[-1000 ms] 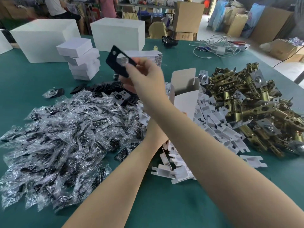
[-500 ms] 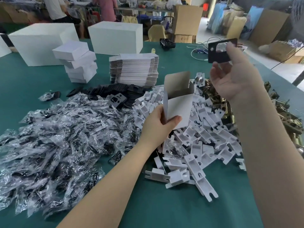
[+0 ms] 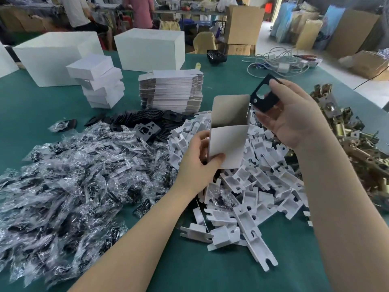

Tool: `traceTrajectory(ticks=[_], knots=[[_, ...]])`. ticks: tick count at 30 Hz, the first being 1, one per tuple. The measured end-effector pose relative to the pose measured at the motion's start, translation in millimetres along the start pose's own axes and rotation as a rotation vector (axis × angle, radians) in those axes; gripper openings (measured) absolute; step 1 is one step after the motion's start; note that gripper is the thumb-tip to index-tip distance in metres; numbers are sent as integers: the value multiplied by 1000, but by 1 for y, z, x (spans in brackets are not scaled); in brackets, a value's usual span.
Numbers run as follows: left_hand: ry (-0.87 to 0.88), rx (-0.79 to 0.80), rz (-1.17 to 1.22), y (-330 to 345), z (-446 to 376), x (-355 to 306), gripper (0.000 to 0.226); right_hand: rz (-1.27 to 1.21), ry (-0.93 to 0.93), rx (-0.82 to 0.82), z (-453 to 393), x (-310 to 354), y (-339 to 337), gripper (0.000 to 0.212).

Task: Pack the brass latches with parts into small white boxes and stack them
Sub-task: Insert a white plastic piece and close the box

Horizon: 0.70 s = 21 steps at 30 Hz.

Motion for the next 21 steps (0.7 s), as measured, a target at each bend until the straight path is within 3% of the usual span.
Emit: traceTrajectory(ticks=[4, 6, 9, 12, 14, 16, 18, 21], knots=[[-10, 0, 5, -1, 0, 1, 60, -177, 127, 59, -3, -11, 6, 21], [-7, 7, 3, 0, 0, 0, 59, -149, 97, 129, -4, -9, 12, 31], [-15, 9, -10, 0, 0, 2, 57, 67, -125, 145, 3, 15, 13, 43], [-29, 12, -24, 0, -1, 4, 53, 540, -464, 156, 23, 50, 25, 34], [-33, 11, -29, -1, -1, 3, 53, 772, -698, 59, 39, 69, 32, 25], [-41, 10, -35, 0, 0, 2, 52, 837, -876, -52, 55, 82, 36, 19], [-51, 11, -28, 0, 0, 3, 52, 881, -967, -83, 66, 89, 42, 17], [-63, 4, -17, -1, 0, 4, 53, 976, -899, 72, 64, 82, 53, 21]])
Point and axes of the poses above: each hand's wrist, its own z-axis away from the middle knuckle, its own y-axis out of the palm, x = y × z, the point moved 10 cm from there along -z, towards the middle knuckle, and after that the axes turned 10 degrees about z, right-handed, at the moved point
